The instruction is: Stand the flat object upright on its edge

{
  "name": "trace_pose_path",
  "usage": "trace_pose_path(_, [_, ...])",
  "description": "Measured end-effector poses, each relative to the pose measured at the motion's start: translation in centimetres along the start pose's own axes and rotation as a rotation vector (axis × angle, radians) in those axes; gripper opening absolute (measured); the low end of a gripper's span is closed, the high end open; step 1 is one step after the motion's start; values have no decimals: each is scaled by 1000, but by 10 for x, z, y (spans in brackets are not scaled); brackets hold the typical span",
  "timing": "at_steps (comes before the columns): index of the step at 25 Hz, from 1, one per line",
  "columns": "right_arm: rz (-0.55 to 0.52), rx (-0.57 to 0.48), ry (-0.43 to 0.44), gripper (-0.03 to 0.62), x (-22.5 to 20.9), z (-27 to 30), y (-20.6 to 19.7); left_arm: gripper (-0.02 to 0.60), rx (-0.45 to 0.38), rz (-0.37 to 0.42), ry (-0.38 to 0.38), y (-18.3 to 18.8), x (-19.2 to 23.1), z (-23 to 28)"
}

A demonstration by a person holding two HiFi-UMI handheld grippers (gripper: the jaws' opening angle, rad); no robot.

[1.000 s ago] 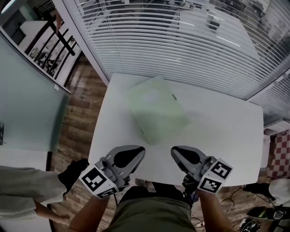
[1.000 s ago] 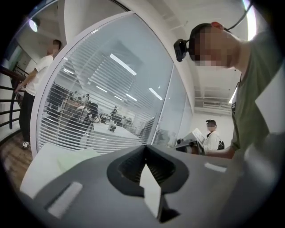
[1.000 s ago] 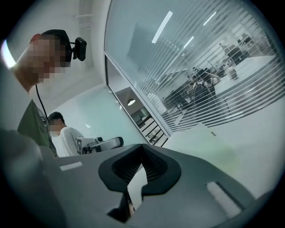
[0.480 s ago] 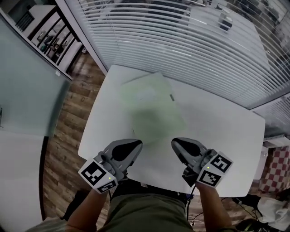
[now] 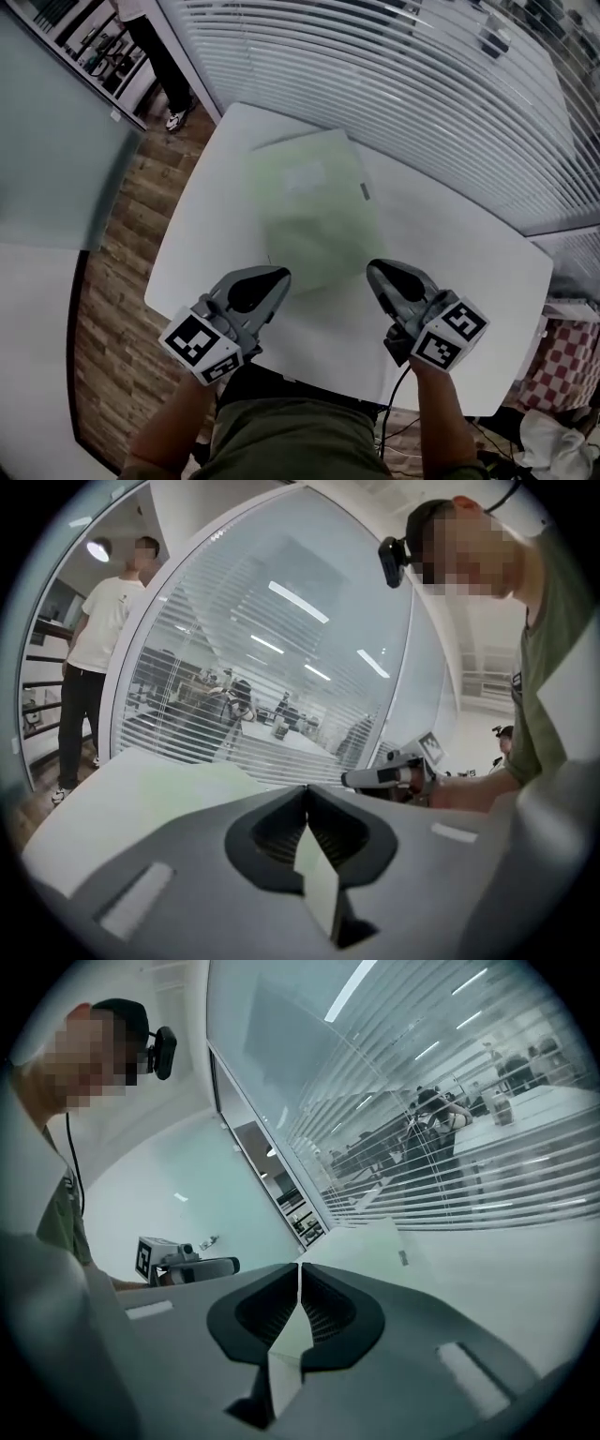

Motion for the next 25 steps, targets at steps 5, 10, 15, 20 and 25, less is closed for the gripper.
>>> trace_pose_path(5, [-5,40,-2,14,-18,18,-8,2,23,-31,37,-12,26,7])
trace_pose_path(10, [-7,73,-13,15,-35,30,-16,2,32,-69,68,-21,46,12])
trace_pose_path(15, [-24,111,-26,17,-53,42,-22,17,47,-109,111,-31,67,16])
trace_pose_path(20, [-34,139,-50,52,-74,52,-27,43,48,-138,155,-40,82,19])
trace_pose_path(25, [-57,167,-69,80,-90,62,-29,71,50,-154,190,-44,94,21])
Point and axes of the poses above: the fingertips, and each gripper's own axes: z forward along the fingers, x to its left, y out of its top, the point moved 8 cm from there along -z, backward along the fingers, and after that the axes turned 12 degrees about -z, right-handed, at the moved point
